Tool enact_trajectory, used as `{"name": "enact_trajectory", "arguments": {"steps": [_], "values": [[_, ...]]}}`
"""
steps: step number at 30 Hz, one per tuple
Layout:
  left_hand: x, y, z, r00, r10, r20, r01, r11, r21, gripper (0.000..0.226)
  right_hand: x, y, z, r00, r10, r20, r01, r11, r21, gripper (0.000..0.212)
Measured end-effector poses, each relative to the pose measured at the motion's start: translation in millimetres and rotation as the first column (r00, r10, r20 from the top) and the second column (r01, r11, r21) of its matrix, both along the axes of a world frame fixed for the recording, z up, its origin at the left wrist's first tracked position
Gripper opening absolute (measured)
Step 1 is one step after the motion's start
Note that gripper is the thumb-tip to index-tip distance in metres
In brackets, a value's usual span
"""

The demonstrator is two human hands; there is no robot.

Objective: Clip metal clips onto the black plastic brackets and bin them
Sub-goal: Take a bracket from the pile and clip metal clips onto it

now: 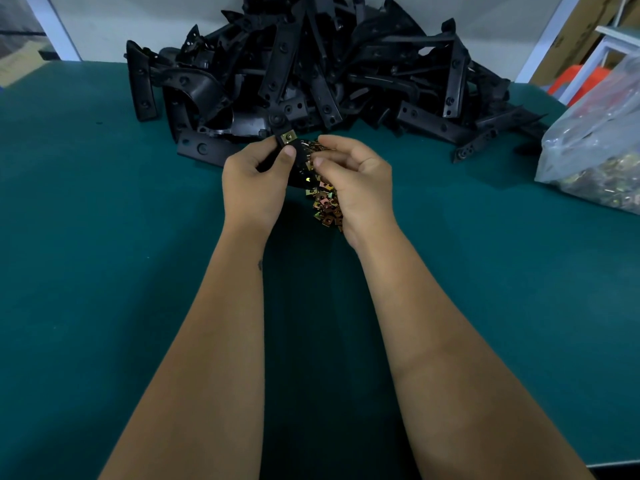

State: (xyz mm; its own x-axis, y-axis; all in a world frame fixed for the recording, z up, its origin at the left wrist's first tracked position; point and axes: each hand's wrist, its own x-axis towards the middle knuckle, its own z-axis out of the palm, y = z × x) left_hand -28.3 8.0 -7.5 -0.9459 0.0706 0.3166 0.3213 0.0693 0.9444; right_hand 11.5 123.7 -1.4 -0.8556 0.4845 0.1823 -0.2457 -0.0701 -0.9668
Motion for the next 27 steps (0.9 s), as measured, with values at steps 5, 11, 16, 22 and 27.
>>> {"name": "enact_trajectory", "arguments": {"steps": [5, 11, 16, 22, 27], "values": [[-2, 0, -1, 0.999, 0.052, -0.01, -0.053, 0.997, -0.048, 0.02, 0, -5, -2, 1.0, 0.001, -0.003, -0.001, 0.999, 0.034, 0.027], [1, 2, 2, 0.999, 0.045, 0.016, -0.045, 0.999, -0.01, 0.023, 1, -5, -3, 1.0, -0.007, 0.026, 0.007, 1.0, -0.007, 0.025], [2, 5, 2, 0.998, 0.018, 0.052, -0.02, 0.999, 0.042, 0.024, 0, -7, -5, 0.999, -0.01, 0.044, 0.011, 1.0, -0.012, 0.024], [4, 7, 3, 0.996, 0.016, 0.083, -0.024, 0.995, 0.1, 0.022, -1, -13, -4, 0.998, -0.054, 0.041, 0.054, 0.999, -0.001, 0.022], [5, 7, 4, 0.988, 0.006, 0.156, -0.043, 0.971, 0.235, 0.013, 0, -20, -2, 0.99, -0.141, 0.015, 0.129, 0.942, 0.309, 0.033]]}}
